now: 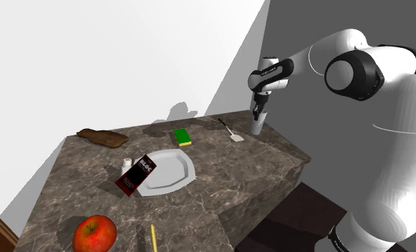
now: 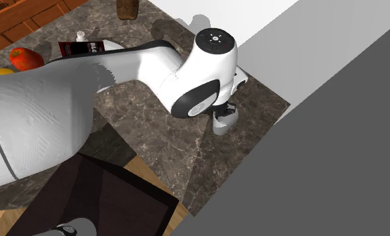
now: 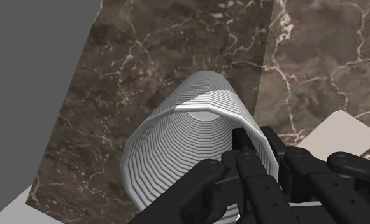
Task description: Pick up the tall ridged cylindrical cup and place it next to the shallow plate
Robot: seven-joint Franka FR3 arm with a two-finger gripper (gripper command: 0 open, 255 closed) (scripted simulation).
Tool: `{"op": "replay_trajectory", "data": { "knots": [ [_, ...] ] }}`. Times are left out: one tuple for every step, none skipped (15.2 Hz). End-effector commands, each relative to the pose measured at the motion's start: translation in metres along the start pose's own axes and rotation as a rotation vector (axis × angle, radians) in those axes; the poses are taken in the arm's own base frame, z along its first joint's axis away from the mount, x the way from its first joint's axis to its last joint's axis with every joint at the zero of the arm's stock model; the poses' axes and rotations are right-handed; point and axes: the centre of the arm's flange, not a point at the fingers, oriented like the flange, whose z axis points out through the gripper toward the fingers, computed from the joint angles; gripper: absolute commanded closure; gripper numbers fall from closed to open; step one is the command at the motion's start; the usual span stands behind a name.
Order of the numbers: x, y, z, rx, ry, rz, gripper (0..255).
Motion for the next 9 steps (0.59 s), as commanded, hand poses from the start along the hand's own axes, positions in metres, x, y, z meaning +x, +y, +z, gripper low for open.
{"op": "replay_trajectory", "data": {
  "knots": [
    [0.000, 0.001, -0.005, 0.000, 0.000, 0.000, 255],
    [0.000, 0.001, -0.011, 0.000, 0.000, 0.000, 255],
    [0.000, 0.002, -0.016, 0.000, 0.000, 0.000, 255],
    [0.001, 0.002, -0.021, 0.000, 0.000, 0.000, 255],
    [0.001, 0.003, -0.026, 0.000, 0.000, 0.000, 255],
    [0.001, 0.003, -0.032, 0.000, 0.000, 0.000, 255],
    [0.001, 0.004, -0.037, 0.000, 0.000, 0.000, 255],
    [0.001, 0.004, -0.042, 0.000, 0.000, 0.000, 255],
    [0.001, 0.005, -0.047, 0.000, 0.000, 0.000, 255]
  ]
}}
